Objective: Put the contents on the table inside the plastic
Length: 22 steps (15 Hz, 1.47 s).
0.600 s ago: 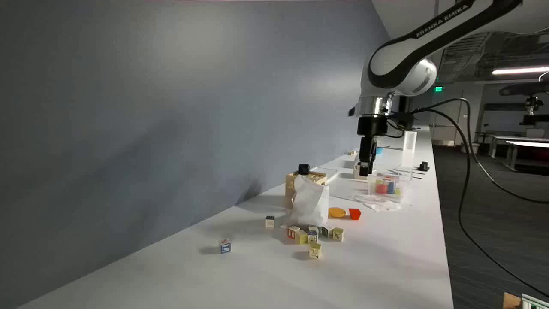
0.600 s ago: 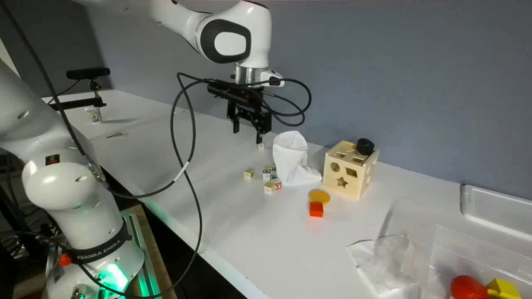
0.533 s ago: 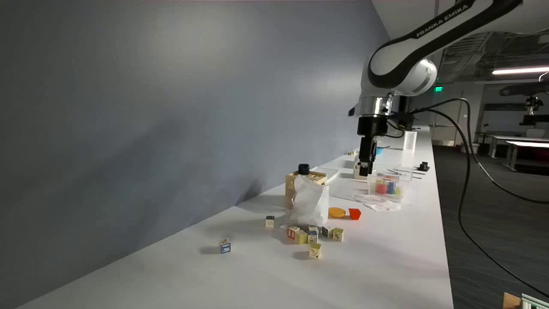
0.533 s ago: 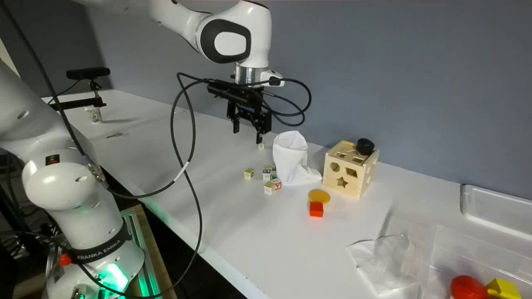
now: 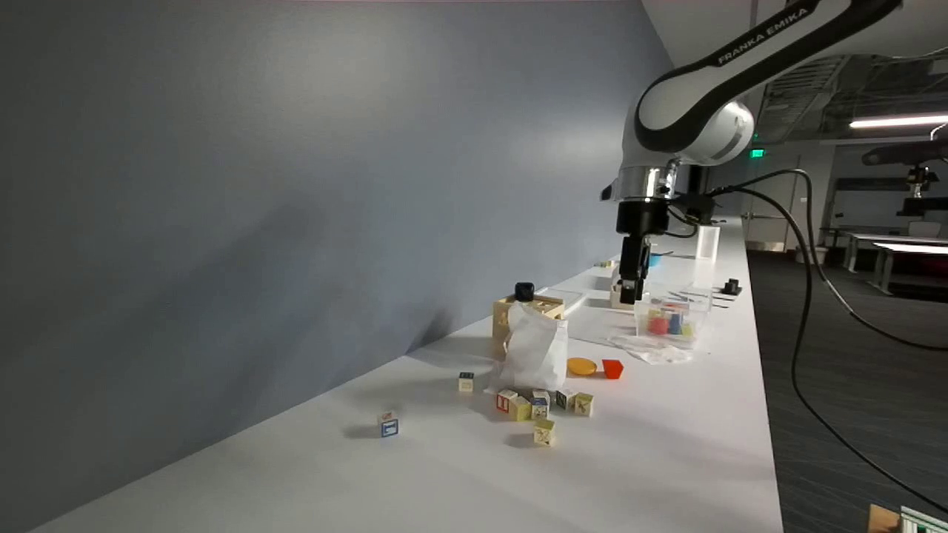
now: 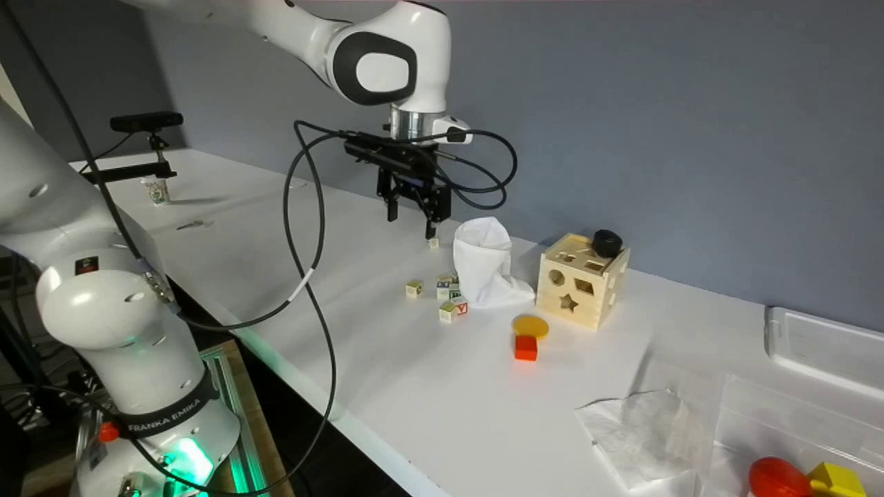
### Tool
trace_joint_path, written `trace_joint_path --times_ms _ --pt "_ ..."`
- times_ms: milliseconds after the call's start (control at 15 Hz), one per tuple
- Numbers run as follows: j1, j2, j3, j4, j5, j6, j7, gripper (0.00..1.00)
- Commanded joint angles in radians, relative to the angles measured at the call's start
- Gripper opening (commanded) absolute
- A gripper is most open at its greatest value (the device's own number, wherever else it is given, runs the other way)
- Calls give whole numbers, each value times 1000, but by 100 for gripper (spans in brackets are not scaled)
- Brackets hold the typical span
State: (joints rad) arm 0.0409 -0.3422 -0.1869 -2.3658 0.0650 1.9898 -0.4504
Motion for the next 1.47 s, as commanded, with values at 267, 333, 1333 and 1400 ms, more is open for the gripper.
trace_joint_path --times_ms 267,333,1333,1400 --pt "53 161 150 43 5 100 72 100" --pt "56 190 171 51 -1 128 105 100" --pt "65 362 257 -1 -10 367 254 100" --pt "66 378 263 -5 -20 380 277 100"
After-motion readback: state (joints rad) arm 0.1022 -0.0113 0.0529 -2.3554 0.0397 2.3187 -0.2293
